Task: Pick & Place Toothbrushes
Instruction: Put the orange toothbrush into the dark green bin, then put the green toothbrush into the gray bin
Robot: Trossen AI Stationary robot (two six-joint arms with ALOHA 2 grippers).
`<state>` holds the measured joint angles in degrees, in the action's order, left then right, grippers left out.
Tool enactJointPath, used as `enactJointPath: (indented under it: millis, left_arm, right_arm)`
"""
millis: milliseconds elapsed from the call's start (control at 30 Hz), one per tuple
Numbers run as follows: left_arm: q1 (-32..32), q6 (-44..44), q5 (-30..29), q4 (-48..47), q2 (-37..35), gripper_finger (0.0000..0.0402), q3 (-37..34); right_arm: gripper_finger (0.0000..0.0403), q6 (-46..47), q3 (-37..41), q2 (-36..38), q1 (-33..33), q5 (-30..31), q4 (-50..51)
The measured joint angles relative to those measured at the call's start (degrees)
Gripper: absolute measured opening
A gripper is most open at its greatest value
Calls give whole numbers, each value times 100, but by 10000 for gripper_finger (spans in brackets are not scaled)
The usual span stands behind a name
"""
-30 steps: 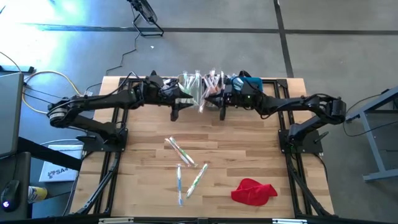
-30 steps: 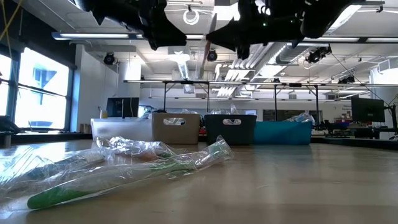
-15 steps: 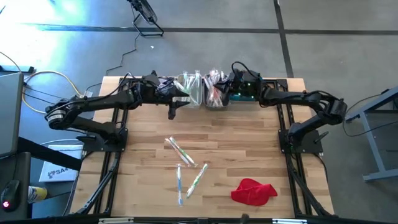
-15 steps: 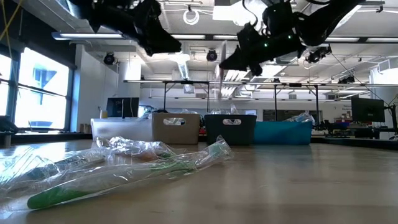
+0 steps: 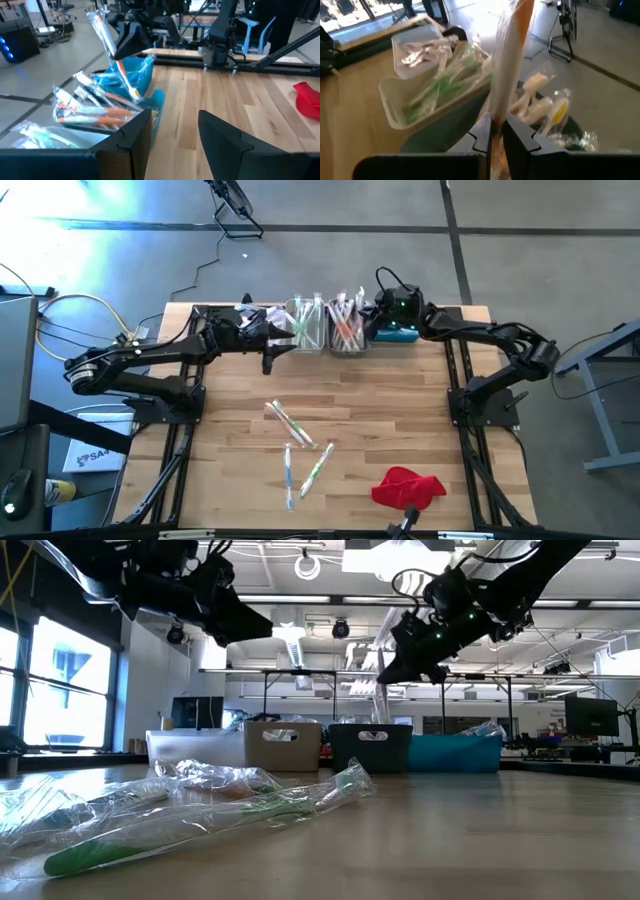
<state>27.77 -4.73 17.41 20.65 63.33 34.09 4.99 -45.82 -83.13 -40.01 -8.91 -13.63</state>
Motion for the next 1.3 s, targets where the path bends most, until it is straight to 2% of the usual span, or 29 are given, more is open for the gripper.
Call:
enactJointPath:
  millis: [233,600,900,1100,1300]
  left_arm:
    - [-2,3,-20,-35,7,157,-2]
    - [-2,352,0,-131,9,157,0]
    - [-2,503,2,-152,9,157,0]
    - [-2,504,4,-153,10,157,0]
    - [-2,507,4,-153,11,157,0]
  right_arm:
    - [24,-9,0,-12,-4,138,467]
    - [27,-22,0,-559,106,128,371]
    - [73,-30,0,-581,106,116,94]
    - [121,-28,0,-571,142,214,72]
    - [143,-22,2,-179,141,-60,-28]
